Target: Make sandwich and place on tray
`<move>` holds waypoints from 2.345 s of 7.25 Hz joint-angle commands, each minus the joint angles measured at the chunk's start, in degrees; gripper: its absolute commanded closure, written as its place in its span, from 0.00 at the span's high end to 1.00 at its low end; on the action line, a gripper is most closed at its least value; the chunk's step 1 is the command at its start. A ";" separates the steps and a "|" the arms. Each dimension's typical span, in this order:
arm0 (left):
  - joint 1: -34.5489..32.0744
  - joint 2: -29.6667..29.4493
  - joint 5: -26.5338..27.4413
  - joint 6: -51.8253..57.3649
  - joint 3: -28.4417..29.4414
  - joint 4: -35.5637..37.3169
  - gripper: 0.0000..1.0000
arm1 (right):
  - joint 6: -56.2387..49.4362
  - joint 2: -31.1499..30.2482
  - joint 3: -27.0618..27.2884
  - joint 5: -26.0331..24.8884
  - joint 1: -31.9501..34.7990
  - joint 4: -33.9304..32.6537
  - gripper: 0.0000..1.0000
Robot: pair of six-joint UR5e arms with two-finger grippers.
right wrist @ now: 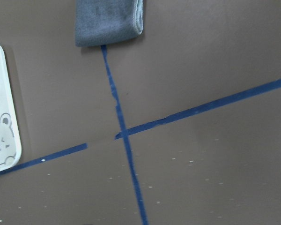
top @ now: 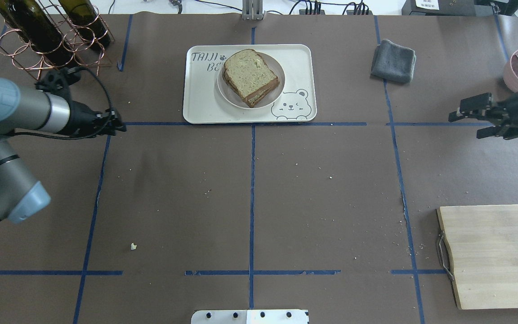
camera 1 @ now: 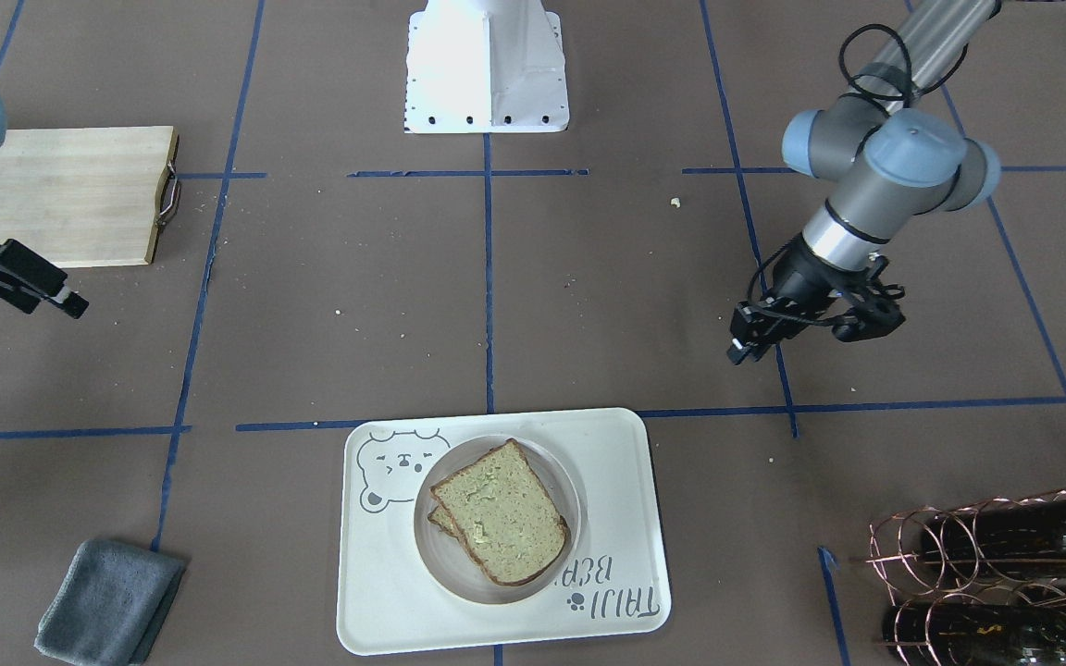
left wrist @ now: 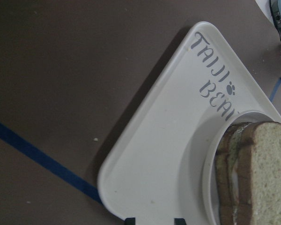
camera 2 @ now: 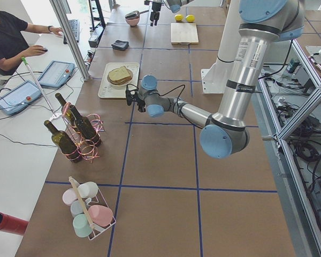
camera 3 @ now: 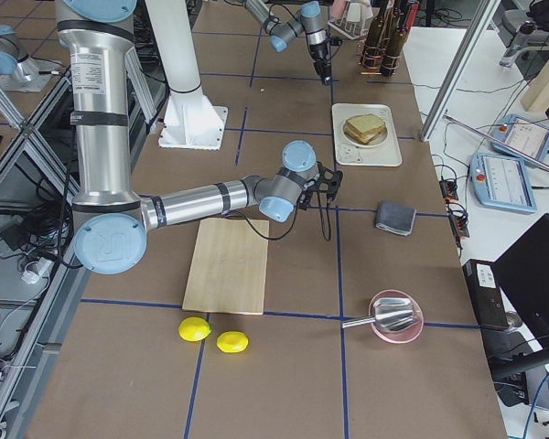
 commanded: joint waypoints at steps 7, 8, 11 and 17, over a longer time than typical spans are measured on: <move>-40.78 7.46 -13.35 83.81 -10.23 59.15 1.00 | -64.53 -0.08 0.18 2.77 19.75 -44.74 1.00; -40.69 7.65 -14.76 83.81 -10.33 59.07 1.00 | -64.61 -0.16 0.44 2.85 19.40 -44.74 1.00; -40.42 10.10 -18.29 83.81 -10.15 58.55 1.00 | -64.61 -0.16 0.01 1.46 18.44 -44.82 1.00; -40.25 6.71 -17.68 83.72 -5.42 57.14 1.00 | -64.61 2.82 -0.52 -1.63 18.43 -44.91 1.00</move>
